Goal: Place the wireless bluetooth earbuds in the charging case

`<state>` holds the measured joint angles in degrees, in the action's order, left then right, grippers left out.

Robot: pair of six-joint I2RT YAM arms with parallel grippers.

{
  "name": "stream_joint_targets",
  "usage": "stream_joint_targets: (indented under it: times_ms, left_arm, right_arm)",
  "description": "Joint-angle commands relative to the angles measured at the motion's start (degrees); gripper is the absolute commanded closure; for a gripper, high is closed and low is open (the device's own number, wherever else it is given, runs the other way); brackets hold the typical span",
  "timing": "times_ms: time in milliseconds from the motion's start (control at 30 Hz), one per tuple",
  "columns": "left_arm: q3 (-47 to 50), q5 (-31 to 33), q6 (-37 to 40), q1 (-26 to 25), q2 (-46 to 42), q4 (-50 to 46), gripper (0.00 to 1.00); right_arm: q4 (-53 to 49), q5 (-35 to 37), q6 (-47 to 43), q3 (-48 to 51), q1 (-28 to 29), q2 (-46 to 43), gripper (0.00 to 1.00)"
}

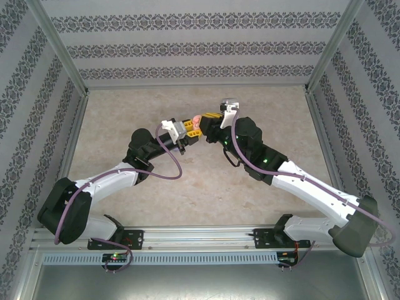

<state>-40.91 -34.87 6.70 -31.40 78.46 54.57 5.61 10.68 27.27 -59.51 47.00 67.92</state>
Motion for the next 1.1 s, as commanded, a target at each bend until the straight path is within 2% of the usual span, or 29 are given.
stream_joint_targets:
  times_ms: [0, 533, 767, 1067]
  left_arm:
    - [-1.82, -1.08, 1.12, -1.17, -1.64, 3.97, 1.00]
    - [-1.90, -0.82, 1.15, -1.21, -1.87, 3.83, 1.00]
    - [-1.90, -0.99, 1.06, -1.30, -1.75, 3.74, 1.00]
    - [-1.49, -1.07, 1.03, -1.30, -1.99, 3.53, 1.00]
  right_arm:
    - [-0.33, -2.31, 1.30, 1.21, 0.37, 1.49, 0.76]
    - [-0.77, -3.03, 1.37, 0.86, 1.42, 3.80, 0.76]
    - [-2.47, -0.23, 1.64, -0.76, 1.35, 2.92, 0.58]
    - [-2.86, 0.85, 2.49, -3.02, 0.99, 3.53, 0.52]
